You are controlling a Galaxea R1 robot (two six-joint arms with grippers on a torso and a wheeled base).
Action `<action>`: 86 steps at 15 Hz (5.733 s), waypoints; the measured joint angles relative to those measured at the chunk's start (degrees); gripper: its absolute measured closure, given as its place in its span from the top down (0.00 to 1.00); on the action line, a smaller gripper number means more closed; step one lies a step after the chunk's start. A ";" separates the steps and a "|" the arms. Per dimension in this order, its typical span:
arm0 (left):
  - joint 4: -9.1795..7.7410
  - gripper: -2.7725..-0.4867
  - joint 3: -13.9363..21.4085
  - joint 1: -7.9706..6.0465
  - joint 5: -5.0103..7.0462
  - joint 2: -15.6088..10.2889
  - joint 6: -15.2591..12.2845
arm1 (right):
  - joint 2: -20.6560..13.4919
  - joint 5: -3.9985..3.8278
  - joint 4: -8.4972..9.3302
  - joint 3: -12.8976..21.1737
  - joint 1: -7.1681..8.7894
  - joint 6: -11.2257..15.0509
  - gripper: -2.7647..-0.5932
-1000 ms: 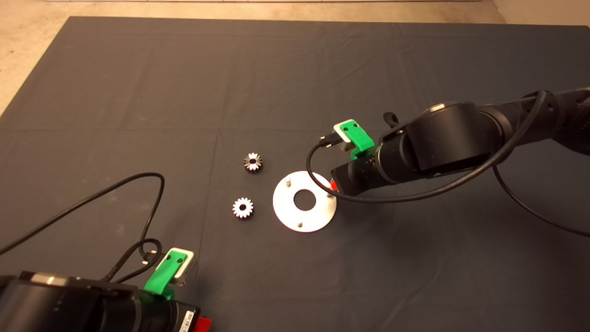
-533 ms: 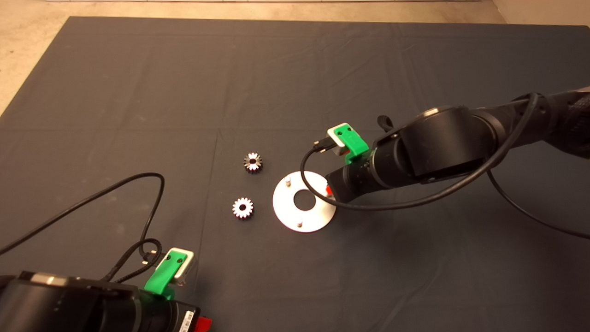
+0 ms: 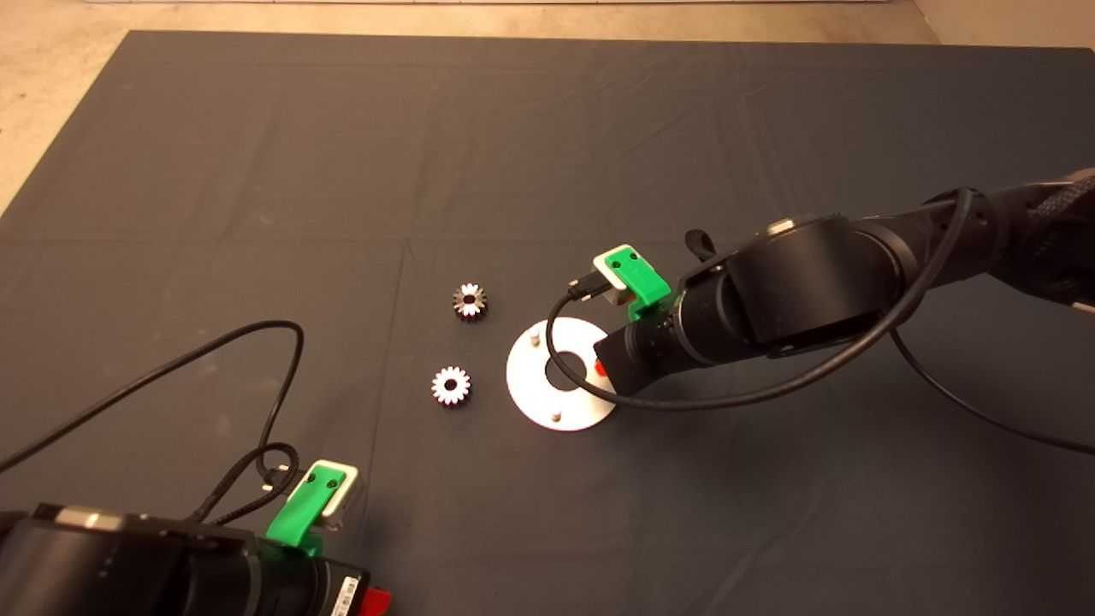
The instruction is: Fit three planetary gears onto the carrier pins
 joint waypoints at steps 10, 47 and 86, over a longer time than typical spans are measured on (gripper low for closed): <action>0.01 0.63 0.00 0.00 -0.02 0.00 0.00 | 0.36 -0.93 -0.04 -2.73 -1.14 -2.62 0.16; 0.27 0.63 0.00 0.00 0.02 -0.30 0.00 | 1.40 -0.62 -3.17 -6.84 -2.76 -4.94 0.16; 0.40 0.63 0.00 0.00 0.04 -0.51 0.00 | 3.13 -1.35 -4.96 -7.92 -3.37 -4.90 0.24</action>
